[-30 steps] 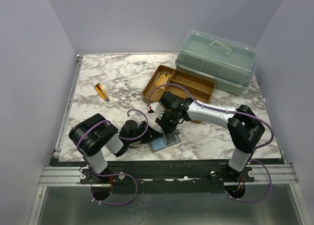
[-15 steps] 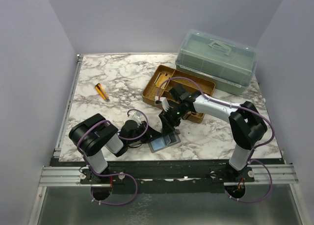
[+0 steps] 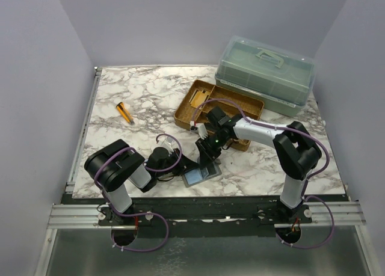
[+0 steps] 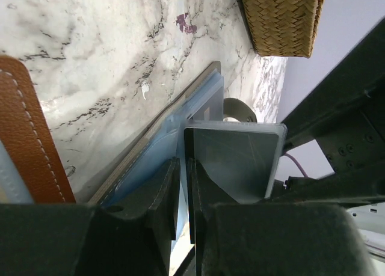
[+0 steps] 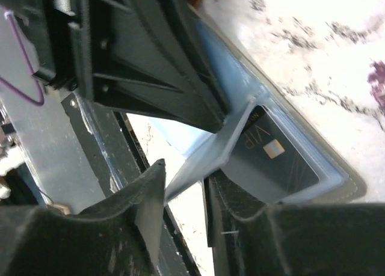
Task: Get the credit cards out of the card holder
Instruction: Remove the credit card from the card holder.
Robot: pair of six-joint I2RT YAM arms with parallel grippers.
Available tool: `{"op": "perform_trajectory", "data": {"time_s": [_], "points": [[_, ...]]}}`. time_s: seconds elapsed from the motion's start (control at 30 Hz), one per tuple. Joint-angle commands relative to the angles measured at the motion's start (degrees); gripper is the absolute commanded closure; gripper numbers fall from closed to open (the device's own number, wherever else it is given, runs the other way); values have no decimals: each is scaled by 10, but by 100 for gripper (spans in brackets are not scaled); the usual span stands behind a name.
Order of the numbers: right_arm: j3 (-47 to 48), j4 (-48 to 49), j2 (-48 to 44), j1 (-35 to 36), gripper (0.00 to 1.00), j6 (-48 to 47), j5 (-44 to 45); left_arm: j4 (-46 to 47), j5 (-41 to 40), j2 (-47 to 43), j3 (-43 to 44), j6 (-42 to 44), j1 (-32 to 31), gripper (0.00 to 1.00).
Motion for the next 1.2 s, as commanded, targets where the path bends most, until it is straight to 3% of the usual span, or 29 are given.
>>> {"op": "perform_trajectory", "data": {"time_s": [0.0, 0.1, 0.17, 0.23, 0.4, 0.5, 1.17], "points": [[-19, 18, -2, -9, 72, 15, 60, 4, 6, -11, -10, 9, 4, 82], [-24, 23, -5, -15, 93, 16, 51, 15, 5, -21, -19, 10, 5, 82], [-25, 25, -6, -19, 100, 17, 40, 27, 7, -30, -26, 9, 5, 80], [-29, 30, -9, -28, 100, 20, 11, 43, 10, -40, -34, 6, 6, 78], [-45, 53, -24, -62, 100, 26, -95, 86, 28, -69, -47, -6, 6, 60], [-50, 62, -27, -72, 100, 26, -147, 92, 44, -83, -38, -10, 6, 56], [-71, 110, -35, -124, 100, 62, -309, 121, 57, -82, -21, -28, 6, 62]]}}
